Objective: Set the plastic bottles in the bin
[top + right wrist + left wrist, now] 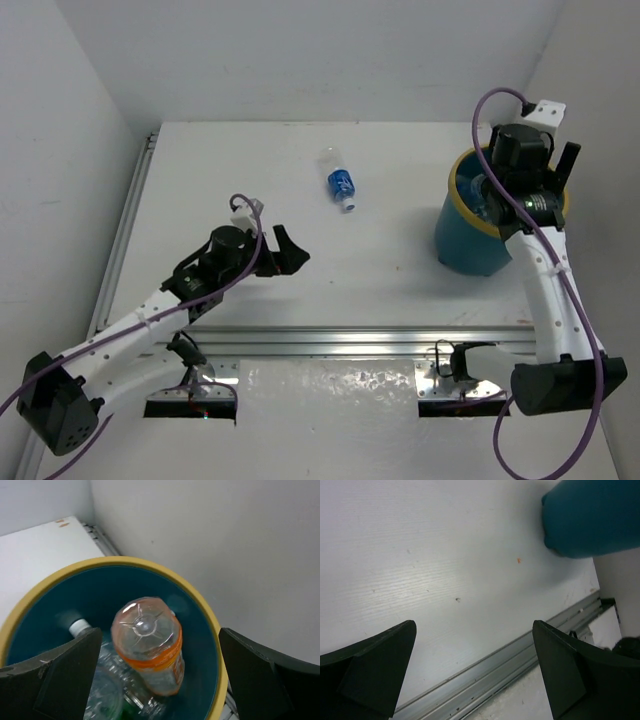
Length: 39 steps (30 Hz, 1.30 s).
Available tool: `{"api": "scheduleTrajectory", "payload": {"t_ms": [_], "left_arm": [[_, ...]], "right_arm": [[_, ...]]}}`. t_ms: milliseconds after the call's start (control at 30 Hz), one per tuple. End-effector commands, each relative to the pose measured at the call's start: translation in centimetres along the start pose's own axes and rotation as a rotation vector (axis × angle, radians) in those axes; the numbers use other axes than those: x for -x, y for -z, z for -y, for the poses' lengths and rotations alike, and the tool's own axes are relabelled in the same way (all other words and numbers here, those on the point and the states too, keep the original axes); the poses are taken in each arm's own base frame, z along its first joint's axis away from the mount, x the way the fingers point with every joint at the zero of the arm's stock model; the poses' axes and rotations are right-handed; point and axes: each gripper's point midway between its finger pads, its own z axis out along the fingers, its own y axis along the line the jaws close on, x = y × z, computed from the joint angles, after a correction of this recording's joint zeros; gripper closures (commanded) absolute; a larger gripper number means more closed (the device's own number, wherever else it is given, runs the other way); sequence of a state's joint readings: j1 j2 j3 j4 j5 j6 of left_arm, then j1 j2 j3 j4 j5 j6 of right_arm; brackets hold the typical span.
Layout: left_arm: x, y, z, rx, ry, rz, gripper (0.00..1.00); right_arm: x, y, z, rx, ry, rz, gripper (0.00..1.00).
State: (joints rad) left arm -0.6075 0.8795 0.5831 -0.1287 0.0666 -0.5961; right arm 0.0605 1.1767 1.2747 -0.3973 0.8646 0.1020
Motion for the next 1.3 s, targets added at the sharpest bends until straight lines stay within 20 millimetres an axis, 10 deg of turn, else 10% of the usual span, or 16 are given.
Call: {"api": "scheduleTrajectory", "payload": {"t_ms": [0, 200, 433, 467, 567, 600, 667, 800, 1000, 1067, 1100, 1167, 1267], "left_arm": [[4.3, -0.4, 0.4, 0.082, 0.057, 0.129, 0.0], [8.9, -5.1, -1.0, 0.299, 0.121, 0.205, 0.0], [12.2, -16.2, -2.9, 0.531, 0.033, 0.2, 0.0], [15.2, -17.1, -1.7, 0.54, 0.039, 0.272, 0.0], [15.6, -22.5, -2.6, 0.613, 0.004, 0.258, 0.0], [12.7, -25.3, -5.0, 0.675, -0.03, 0.195, 0.0], [14.1, -28.1, -3.2, 0.644, -0.053, 0.233, 0.0], [9.8, -34.3, -6.4, 0.685, -0.121, 0.135, 0.0], [5.7, -31.9, -11.8, 0.887, -0.149, 0.087, 0.12], [5.3, -32.1, -11.1, 0.825, -0.16, 0.064, 0.36], [4.0, -32.0, -11.8, 0.821, -0.193, 0.014, 0.7], [2.8, -32.3, -11.5, 0.78, -0.207, -0.049, 0.99], [2.9, -30.7, -10.0, 0.74, -0.231, -0.082, 1.0]], "right_arm": [[2.3, 2.1, 0.5, 0.07, -0.134, -0.012, 0.01], [5.2, 9.1, -1.3, 0.455, -0.328, -0.036, 0.01], [-0.9, 16.8, -7.1, 0.973, -0.385, -0.161, 0.01], [-1.3, 17.6, -7.6, 1.024, -0.387, -0.176, 0.01], [-2.9, 19.9, -8.4, 1.152, -0.368, -0.217, 0.01], [-3.4, 20.0, -8.3, 1.154, -0.36, -0.223, 0.01], [-4.0, 20.1, -7.3, 1.122, -0.335, -0.206, 0.01], [-4.6, 21.3, -6.4, 1.139, -0.309, -0.18, 0.01], [-4.3, 22.8, -5.9, 1.193, -0.332, -0.137, 0.01], [-4.1, 23.2, -6.1, 1.217, -0.341, -0.139, 0.01], [-3.9, 23.2, -6.2, 1.224, -0.35, -0.134, 0.01], [-4.1, 23.1, -6.5, 1.225, -0.356, -0.14, 0.01], [-5.2, 22.7, -7.3, 1.228, -0.362, -0.174, 0.01]]}}
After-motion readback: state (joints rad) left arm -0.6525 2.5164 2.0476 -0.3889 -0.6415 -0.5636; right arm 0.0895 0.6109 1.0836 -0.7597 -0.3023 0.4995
